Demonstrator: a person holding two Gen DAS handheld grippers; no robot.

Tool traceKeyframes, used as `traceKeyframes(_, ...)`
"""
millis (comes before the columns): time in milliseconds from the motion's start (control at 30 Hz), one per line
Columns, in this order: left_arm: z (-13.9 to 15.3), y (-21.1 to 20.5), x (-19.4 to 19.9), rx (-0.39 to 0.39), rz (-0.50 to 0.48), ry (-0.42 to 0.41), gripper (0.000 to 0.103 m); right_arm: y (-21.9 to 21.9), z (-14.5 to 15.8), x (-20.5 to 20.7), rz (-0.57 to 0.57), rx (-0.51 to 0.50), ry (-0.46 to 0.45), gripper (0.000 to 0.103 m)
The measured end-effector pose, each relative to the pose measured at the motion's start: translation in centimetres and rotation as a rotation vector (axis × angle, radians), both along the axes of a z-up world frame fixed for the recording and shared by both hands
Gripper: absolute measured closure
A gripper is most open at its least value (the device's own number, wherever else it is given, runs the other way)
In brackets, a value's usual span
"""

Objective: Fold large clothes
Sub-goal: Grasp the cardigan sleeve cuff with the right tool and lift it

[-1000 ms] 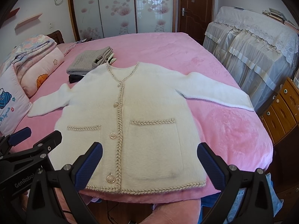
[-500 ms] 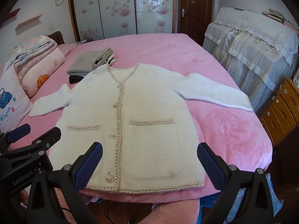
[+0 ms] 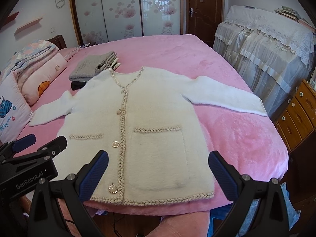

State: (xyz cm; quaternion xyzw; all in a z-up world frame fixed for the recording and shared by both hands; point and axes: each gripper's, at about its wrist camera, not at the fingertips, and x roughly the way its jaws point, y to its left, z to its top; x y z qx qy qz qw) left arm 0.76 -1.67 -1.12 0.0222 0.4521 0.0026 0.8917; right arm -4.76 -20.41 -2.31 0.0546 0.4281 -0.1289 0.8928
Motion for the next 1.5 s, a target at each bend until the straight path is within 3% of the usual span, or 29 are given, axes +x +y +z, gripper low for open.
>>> traceKeyframes(267, 0.5, -2.2, 2.7, 0.020, -0.034, -0.019, 0.015, -4.2, 0.5, 1.3, -0.032, 0.069, -0.044, 0.001)
traceKeyframes(400, 2.5, -4.3, 5.1, 0.038, -0.082, -0.102, 0.015, -7.3, 2.0, 2.7, -0.043, 0.080, -0.092, 0.002)
traceKeyframes(667, 7.9, -9.4, 11.5, -0.019, -0.168, -0.302, 0.015, -18.7, 6.6, 6.2, -0.172, 0.041, -0.194, 0.002)
traceKeyframes(800, 8.3, -13.1, 15.1, 0.019, -0.187, -0.353, 0.015, -25.4, 6.7, 7.8, -0.250, 0.040, -0.207, 0.002)
traceKeyframes(1000, 3.9, -18.2, 21.7, 0.052, -0.175, -0.309, 0.015, -34.9, 1.2, 10.3, -0.394, 0.056, -0.139, 0.005)
traceKeyframes(1100, 0.2, -19.8, 24.3, 0.057, -0.140, -0.265, 0.015, -38.9, -3.2, 10.6, -0.456, 0.134, -0.095, 0.009)
traceKeyframes(1233, -4.6, -21.8, 27.6, 0.008, -0.122, -0.141, 0.015, -43.3, -9.5, 10.4, -0.558, 0.239, -0.032, 0.016)
traceKeyframes(1400, -10.1, -23.5, 29.1, 0.009, -0.137, -0.028, 0.015, -47.2, -16.6, 10.0, -0.675, 0.388, 0.013, 0.028)
traceKeyframes(1433, -11.1, -23.8, 29.3, -0.007, -0.158, 0.000, 0.016, -47.4, -17.4, 10.0, -0.692, 0.403, 0.017, 0.030)
traceKeyframes(1500, -12.3, -24.0, 29.3, -0.025, -0.185, 0.038, 0.027, -48.1, -18.7, 10.4, -0.717, 0.413, 0.011, 0.031)
